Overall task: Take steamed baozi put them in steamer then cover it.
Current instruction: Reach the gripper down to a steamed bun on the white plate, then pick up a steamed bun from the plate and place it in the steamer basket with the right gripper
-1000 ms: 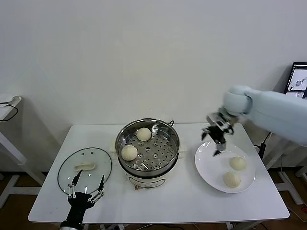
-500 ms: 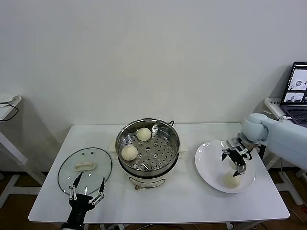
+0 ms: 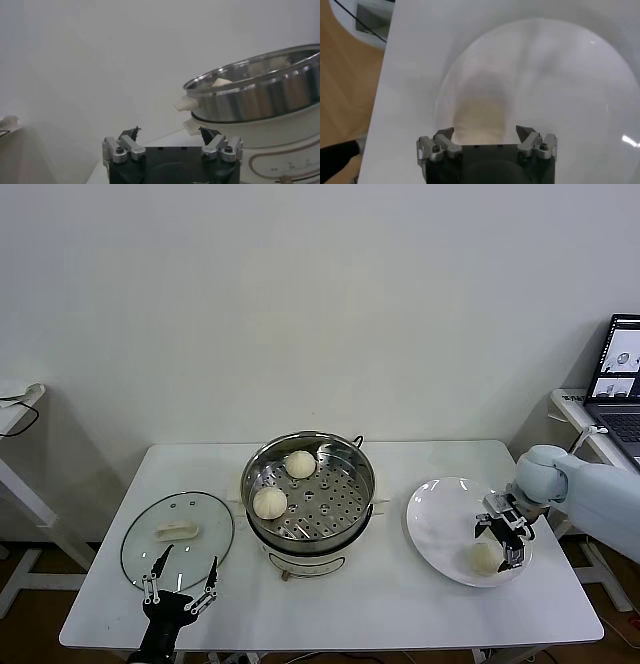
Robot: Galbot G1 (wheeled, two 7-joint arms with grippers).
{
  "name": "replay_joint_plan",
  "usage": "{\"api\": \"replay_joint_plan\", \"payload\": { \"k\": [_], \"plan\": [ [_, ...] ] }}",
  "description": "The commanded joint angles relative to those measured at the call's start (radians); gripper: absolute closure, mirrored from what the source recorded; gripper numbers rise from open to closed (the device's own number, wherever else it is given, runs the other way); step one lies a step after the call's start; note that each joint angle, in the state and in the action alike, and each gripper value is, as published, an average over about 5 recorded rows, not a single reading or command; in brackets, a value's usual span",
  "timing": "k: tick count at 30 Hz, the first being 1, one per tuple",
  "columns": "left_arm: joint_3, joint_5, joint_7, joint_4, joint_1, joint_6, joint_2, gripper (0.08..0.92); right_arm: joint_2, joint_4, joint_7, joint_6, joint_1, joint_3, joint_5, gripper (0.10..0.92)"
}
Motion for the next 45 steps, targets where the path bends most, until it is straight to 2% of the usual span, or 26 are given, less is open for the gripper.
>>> {"api": "replay_joint_plan", "payload": {
  "k": [1,8,15,22,27,30,36,45],
  "plan": [
    [-0.002,0.001,-0.001,-0.002,0.001,0.001,-0.001,0.177,-0.007,-0.007,0.006,0.004,-0.075,0.062,-0.02,0.224],
    [-0.001,0.001,-0.002,-0.001,0.001,0.001,-0.002,0.177,0.0,-0.005,0.012,0.003,-0.075,0.067,-0.013,0.314],
    [0.002,0.003,-0.002,-0.001,0.0,0.0,-0.001,0.177,-0.018,0.026,0.001,0.018,-0.038,0.068,-0.008,0.357],
    [0.011,0.003,-0.001,-0.003,-0.003,-0.001,0.01,0.177,-0.022,0.137,-0.03,0.103,0.282,-0.123,0.069,0.372],
    [0.021,0.002,-0.001,-0.007,-0.007,-0.003,0.015,0.177,0.082,0.207,-0.033,0.221,0.586,-0.275,0.128,0.372],
    [0.025,0.002,-0.002,-0.009,-0.008,-0.003,0.016,0.177,0.179,0.22,-0.031,0.345,0.673,-0.274,0.087,0.372],
    [0.023,0.001,-0.003,-0.01,-0.011,0.0,0.018,0.177,0.374,0.246,0.004,0.485,0.73,-0.248,0.023,0.367],
    [0.023,-0.001,-0.004,-0.013,-0.012,0.001,0.021,0.177,0.569,0.269,0.058,0.57,0.657,-0.232,-0.081,0.365]
  ]
}}
